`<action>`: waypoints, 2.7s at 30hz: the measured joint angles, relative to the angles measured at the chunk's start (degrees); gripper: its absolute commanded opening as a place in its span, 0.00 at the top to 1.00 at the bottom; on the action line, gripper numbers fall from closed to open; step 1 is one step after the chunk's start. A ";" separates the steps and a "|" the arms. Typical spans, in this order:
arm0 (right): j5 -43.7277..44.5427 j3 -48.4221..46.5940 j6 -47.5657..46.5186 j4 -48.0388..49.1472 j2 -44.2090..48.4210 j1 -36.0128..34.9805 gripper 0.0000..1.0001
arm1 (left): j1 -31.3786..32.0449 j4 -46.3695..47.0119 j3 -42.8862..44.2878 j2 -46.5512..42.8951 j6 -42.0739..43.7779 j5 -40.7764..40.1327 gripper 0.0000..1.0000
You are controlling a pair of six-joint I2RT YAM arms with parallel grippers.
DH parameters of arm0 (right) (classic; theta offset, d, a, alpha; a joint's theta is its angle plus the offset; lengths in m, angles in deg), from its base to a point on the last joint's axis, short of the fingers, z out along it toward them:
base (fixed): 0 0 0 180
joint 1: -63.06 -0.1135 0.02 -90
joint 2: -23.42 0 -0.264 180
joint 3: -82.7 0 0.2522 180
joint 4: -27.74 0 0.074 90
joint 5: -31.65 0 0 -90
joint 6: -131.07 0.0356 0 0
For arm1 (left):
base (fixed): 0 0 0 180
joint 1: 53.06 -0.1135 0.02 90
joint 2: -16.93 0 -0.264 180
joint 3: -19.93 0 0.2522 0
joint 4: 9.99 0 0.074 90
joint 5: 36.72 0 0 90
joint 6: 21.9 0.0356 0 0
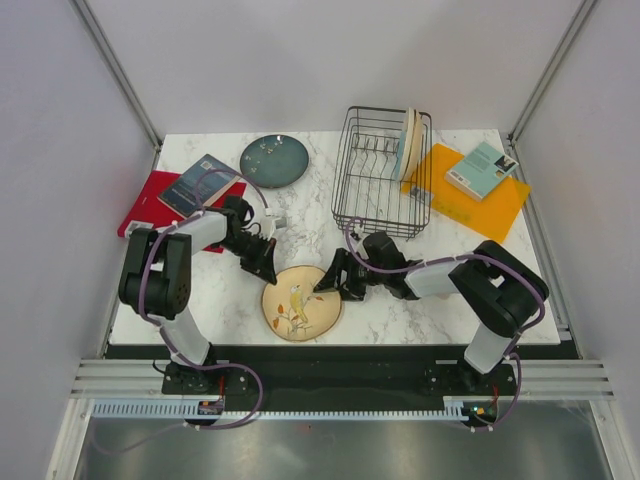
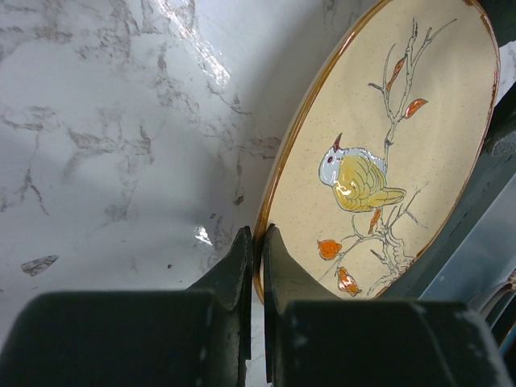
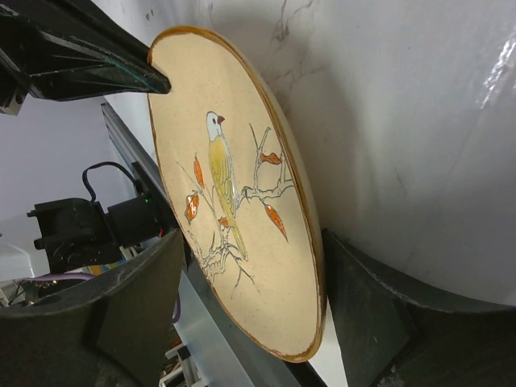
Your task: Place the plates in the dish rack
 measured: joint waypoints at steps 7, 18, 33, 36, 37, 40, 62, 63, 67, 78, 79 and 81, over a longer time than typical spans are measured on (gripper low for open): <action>0.17 0.26 1.11 0.94 -0.33 -0.76 0.26 | -0.37 -0.22 0.72 1.27 -0.31 1.25 0.98; -4.00 0.02 4.04 5.70 -4.74 -1.03 0.40 | -2.01 -0.44 2.36 4.87 -0.37 5.95 0.98; -2.47 -1.51 0.92 0.87 -5.40 -1.46 0.99 | -2.01 0.15 2.64 6.49 -0.44 8.22 0.76; -3.76 -2.93 -2.32 -3.23 -4.98 -1.36 1.00 | -1.77 0.68 2.69 6.40 -1.38 7.50 0.58; -3.63 -4.04 -4.11 -5.20 -4.57 -1.33 1.00 | -1.51 1.33 2.69 6.40 -2.03 7.17 0.55; -3.48 -7.48 -10.88 -12.37 -3.54 -0.96 1.00 | -0.68 2.21 2.75 5.35 -4.02 6.32 0.51; 22.56 -68.24 -47.25 -59.52 2.58 6.58 1.00 | -5.05 17.62 -0.55 -31.76 -10.91 -9.57 0.31; 27.45 -70.31 -46.47 -58.64 2.19 6.60 1.00 | -5.05 17.62 -0.59 -30.91 -11.26 -9.57 0.31; 47.32 -79.65 -43.28 -57.46 -3.45 7.08 1.00 | -5.05 17.84 -1.31 -29.27 -12.31 -9.51 0.32; 81.55 -82.62 -50.80 -51.21 -17.57 8.39 1.00 | -5.05 19.21 -5.90 -28.92 -14.62 -9.29 0.34; 83.12 -82.62 -51.34 -50.25 -18.21 8.59 1.00 | -5.05 19.19 -6.21 -28.92 -14.73 -9.27 0.34; 86.03 -82.86 -52.52 -48.11 -19.28 8.87 1.00 | -5.05 19.23 -6.47 -28.92 -14.91 -9.25 0.34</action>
